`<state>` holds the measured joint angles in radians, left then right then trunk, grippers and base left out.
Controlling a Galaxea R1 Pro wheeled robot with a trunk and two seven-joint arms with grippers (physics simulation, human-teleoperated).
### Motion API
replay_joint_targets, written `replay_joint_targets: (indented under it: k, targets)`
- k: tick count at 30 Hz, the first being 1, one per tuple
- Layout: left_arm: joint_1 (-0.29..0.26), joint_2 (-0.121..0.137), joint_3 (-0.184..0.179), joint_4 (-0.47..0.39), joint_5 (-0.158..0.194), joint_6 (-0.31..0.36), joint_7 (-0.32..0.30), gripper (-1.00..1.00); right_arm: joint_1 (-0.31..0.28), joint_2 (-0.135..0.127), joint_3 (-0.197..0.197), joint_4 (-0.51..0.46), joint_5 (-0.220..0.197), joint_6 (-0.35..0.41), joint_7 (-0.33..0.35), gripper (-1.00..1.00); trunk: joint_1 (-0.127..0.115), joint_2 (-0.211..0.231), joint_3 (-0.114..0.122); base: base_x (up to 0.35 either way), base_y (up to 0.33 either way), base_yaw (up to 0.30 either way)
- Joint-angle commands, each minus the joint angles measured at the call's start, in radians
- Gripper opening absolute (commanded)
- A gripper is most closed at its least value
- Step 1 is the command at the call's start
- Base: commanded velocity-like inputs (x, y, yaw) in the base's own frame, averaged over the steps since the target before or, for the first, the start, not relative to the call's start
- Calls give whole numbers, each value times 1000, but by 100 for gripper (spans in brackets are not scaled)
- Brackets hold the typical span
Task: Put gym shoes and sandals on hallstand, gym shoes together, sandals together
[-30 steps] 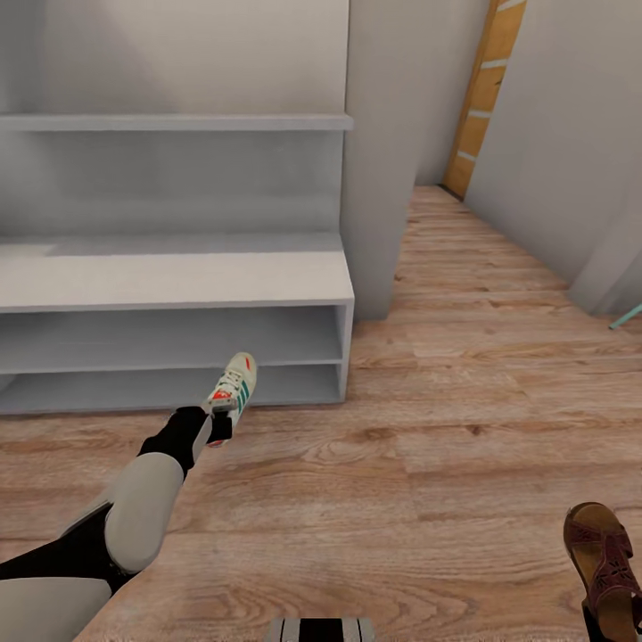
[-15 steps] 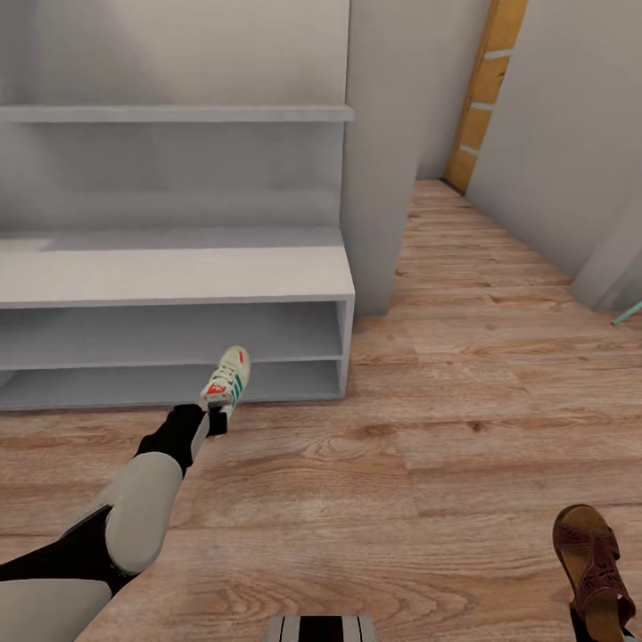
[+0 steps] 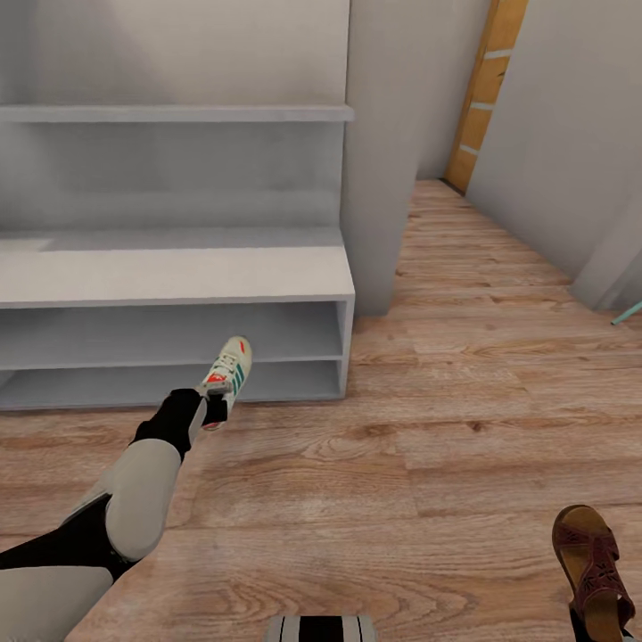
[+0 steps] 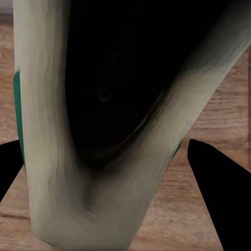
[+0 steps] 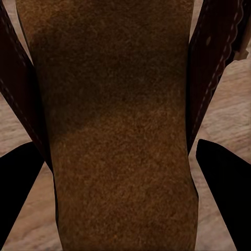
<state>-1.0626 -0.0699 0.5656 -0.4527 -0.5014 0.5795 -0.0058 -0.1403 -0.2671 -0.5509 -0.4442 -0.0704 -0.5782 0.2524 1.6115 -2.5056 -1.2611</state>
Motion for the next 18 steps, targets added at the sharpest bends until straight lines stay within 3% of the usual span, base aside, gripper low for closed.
replay_joint_targets:
  k: [1, 7, 13, 18]
  targets:
    - [-2, -1, 6, -2, -3, 9, -1, -100, -1, 0, -4, 1, -8, -2, 11, -100, 0, 0, -1, 0, 0, 0]
    - [1, 2, 4, -1, -3, 33, 1, -100, -1, 0, -3, 1, -8, -2, 11, -100, 0, 0, -1, 21, 0, 0]
    - [4, 3, 4, -1, -3, 33, 0, -100, -1, 0, -3, 1, -8, -2, 11, -100, 0, 0, -1, 260, 0, 0]
    - [-8, 3, 6, -13, -5, 35, 3, -100, -1, 0, -4, 1, -8, -2, 11, -100, 0, 0, -1, 82, 0, 0]
